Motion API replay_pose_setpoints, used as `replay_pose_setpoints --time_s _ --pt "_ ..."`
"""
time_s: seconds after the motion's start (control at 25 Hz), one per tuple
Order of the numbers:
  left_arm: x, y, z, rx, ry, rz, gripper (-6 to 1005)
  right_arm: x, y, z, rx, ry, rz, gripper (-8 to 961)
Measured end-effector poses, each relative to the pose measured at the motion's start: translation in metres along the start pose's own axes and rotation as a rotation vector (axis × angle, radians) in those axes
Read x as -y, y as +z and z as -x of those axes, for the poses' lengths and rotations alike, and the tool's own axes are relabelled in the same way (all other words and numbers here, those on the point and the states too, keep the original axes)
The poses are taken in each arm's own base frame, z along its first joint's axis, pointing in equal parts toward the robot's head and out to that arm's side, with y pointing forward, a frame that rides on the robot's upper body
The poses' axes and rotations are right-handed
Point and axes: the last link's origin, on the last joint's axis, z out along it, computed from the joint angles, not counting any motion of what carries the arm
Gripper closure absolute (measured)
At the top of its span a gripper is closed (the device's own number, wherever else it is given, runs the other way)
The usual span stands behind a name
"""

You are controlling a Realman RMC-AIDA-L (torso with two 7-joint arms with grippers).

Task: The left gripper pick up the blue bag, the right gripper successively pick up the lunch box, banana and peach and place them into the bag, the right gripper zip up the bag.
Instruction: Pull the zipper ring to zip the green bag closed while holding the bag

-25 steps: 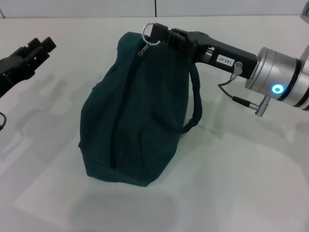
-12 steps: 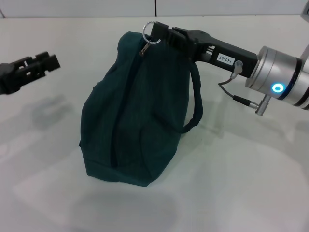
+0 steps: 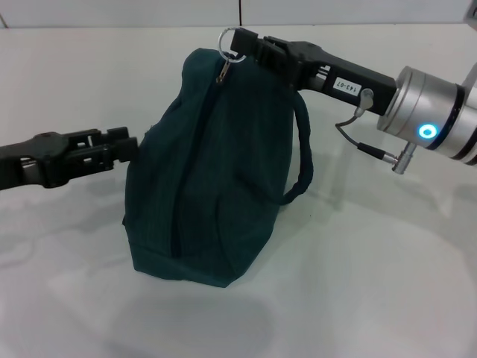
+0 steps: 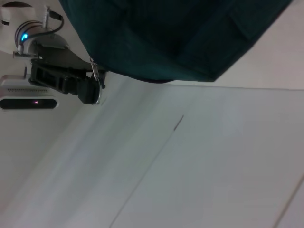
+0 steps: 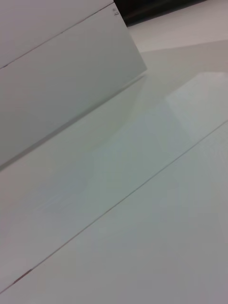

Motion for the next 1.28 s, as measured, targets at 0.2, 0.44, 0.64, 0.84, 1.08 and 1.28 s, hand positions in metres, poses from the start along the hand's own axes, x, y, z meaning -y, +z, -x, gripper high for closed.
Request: replay_pose_setpoints --time_s 0.2,0.44,0.64,0.84,1.08,1.28 --pt "0.000 0.008 0.000 0.027 -0.014 0.010 454 -0.001 0.001 0.000 -0.001 -0.001 0.005 899" --pt "0.000 0.015 0.002 0.058 -0.018 0.018 393 -0.001 0.000 -0.001 -0.005 -0.001 0.007 898" --pt "0.001 0.020 0.000 0.054 -0.010 0.023 332 -0.002 0.000 -0.002 -0.008 0.000 0.010 897" --pt "0.002 0.022 0.000 0.057 -0.009 0.018 413 -0.002 -0.001 -0.003 -0.007 0.001 0.010 896" --pt "0.001 0.025 0.001 0.066 -0.009 0.024 539 -0.003 -0.001 -0.003 -0.006 0.001 0.011 895" --pt "0.001 0.026 0.001 0.062 -0.009 0.028 649 -0.002 -0.001 -0.003 -0.005 0.007 0.010 894"
